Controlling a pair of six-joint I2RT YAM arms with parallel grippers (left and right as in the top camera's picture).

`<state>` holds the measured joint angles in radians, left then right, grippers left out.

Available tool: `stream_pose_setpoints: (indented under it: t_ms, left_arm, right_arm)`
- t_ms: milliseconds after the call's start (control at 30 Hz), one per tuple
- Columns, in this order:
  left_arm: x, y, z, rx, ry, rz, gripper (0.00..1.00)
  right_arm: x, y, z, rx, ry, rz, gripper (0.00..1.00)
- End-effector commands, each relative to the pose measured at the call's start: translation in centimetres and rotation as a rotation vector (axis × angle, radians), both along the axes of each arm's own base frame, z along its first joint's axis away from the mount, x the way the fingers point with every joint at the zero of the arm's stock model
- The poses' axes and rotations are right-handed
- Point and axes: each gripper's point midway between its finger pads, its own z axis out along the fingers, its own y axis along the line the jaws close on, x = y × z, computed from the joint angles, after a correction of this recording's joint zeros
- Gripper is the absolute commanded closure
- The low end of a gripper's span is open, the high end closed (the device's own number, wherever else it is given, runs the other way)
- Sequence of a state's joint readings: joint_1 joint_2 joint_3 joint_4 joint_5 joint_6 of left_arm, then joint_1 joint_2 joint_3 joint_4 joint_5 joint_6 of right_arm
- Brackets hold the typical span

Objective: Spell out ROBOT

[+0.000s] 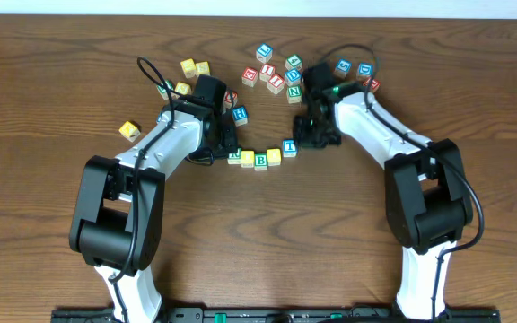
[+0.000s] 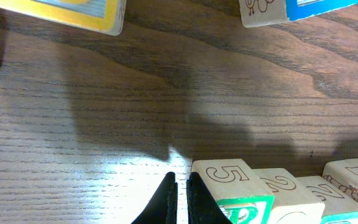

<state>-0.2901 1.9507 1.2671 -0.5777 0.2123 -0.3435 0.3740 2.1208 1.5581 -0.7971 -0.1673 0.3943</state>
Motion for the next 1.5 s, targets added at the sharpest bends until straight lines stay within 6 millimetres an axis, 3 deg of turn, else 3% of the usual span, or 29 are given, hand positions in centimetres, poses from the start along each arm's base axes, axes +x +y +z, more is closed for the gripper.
stream_pose_setpoints:
  t_ms: [0,167,700,1033,1467]
  left_arm:
    - [-0.4,-0.2,-0.4,-0.009,0.019,0.003,0.92]
    - [-1.6,-0.1,-0.6,-0.016,0.085,0.07,0.92]
    - [-1.9,-0.1,-0.6,-0.019,0.096,0.069,0.92]
    - [-1.9,-0.1,-0.6,-0.019,0.096,0.068,0.92]
    - [-1.2,0.0,-0.5,-0.016,0.067,0.055,0.92]
  right_arm:
    - [2.1,0.8,1.0,0.032,-0.075,-0.01,0.99]
    - [1.8,3.2,1.1,0.044,-0.101,0.027,0.99]
    - [-1.1,4.5,-0.3,0.012,-0.013,0.066,0.99]
    - [-1.6,5.0,-0.4,0.005,-0.014,0.109,0.99]
    - [0.1,7.2,0.5,0.086,-0.104,0.138,0.99]
